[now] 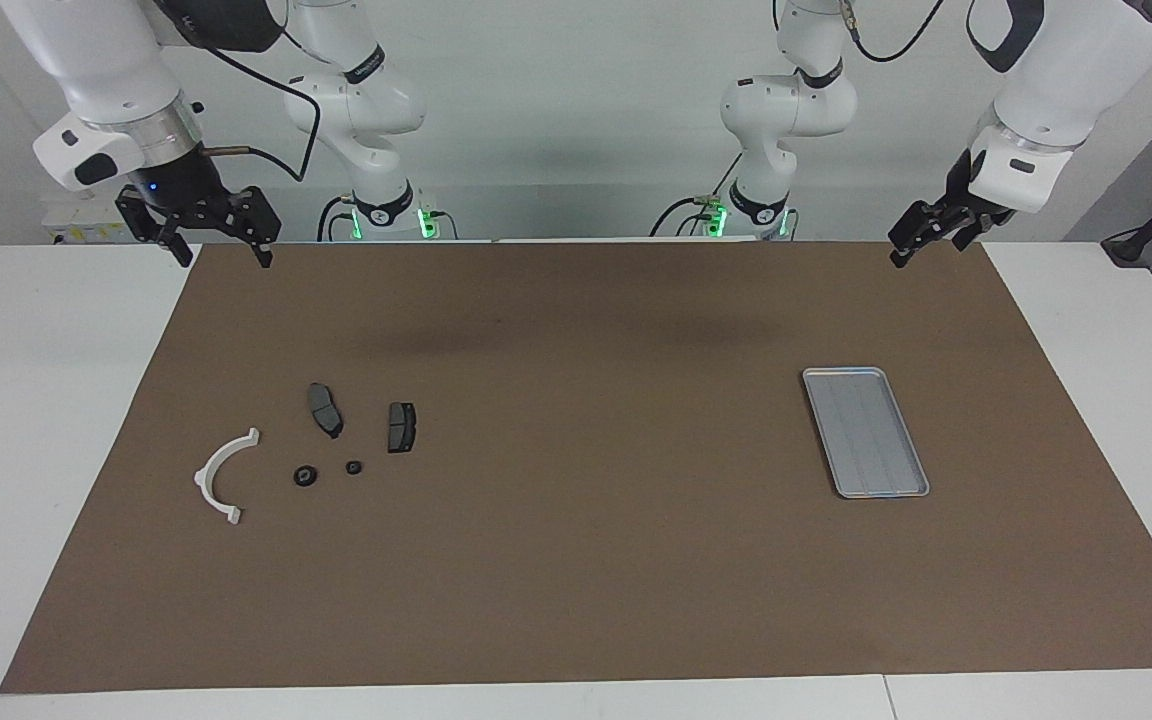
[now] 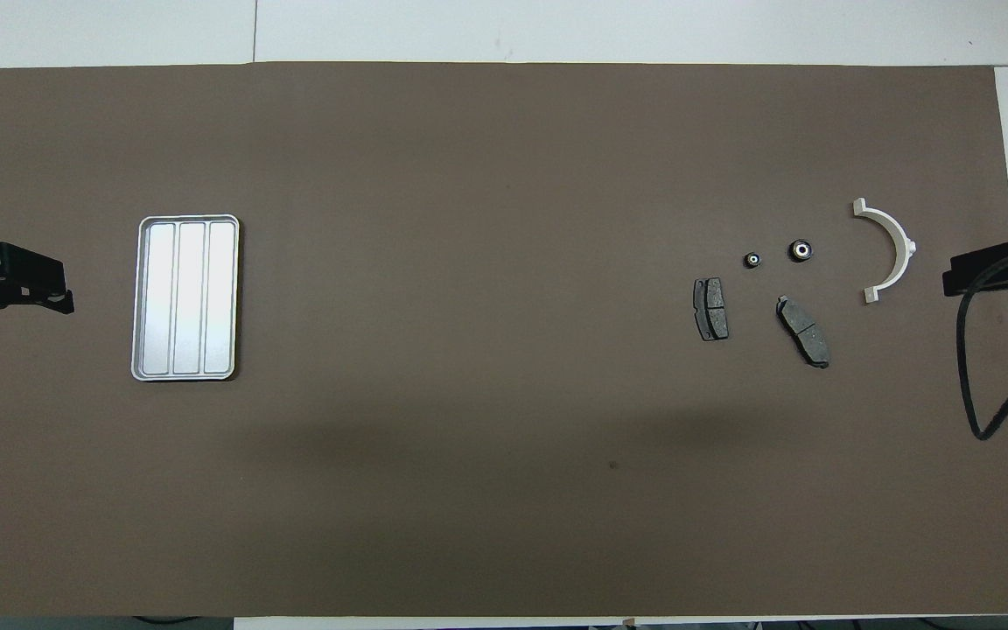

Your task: Place bearing gear from tray to pile

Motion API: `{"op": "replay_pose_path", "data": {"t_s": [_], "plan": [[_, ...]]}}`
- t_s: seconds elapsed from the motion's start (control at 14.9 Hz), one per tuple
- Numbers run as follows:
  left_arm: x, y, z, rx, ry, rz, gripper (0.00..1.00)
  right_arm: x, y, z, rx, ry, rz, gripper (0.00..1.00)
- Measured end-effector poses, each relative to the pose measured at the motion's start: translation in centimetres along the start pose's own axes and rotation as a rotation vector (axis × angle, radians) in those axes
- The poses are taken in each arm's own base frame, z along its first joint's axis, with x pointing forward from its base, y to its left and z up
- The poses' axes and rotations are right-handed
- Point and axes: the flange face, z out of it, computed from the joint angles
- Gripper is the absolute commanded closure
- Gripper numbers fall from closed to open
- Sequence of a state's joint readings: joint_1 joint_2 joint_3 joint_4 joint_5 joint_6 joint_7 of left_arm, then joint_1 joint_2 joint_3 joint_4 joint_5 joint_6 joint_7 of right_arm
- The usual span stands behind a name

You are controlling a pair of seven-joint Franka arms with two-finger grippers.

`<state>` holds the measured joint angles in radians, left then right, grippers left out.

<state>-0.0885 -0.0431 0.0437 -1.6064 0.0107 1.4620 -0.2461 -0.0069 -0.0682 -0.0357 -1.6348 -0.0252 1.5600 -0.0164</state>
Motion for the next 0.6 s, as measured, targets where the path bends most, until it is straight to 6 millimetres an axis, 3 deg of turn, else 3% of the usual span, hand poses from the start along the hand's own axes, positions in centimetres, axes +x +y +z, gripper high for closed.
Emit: {"op": "replay_pose_path", "data": {"t_s": [0.6], "plan": [[0.00,0.00,0.00,0.000,0.000,0.000,0.00,-0.37,-0.08,0.17,0.001,-0.028,-0.001,0.00]]}}
